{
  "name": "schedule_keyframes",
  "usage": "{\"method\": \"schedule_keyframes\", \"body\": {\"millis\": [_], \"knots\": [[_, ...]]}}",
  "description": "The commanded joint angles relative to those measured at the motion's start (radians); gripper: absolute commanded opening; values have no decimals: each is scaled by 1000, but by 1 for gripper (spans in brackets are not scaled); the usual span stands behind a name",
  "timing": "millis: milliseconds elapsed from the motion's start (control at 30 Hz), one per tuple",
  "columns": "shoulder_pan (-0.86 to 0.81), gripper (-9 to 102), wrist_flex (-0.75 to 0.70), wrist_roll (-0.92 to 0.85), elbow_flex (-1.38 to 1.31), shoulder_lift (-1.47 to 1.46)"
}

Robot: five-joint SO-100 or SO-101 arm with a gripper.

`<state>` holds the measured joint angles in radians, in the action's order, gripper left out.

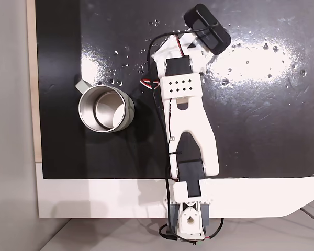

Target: Grasp a pengrip and put it in the cup.

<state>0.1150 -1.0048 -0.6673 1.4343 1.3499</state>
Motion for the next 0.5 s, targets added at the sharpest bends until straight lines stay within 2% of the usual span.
{"method": "schedule_keyframes", "body": {"millis": [0,200,467], "knots": [[-14,15,-43,-21,-137,-55],[-26,17,-71,-58,-195,-164],[-28,14,-71,-72,-227,-262]]}}
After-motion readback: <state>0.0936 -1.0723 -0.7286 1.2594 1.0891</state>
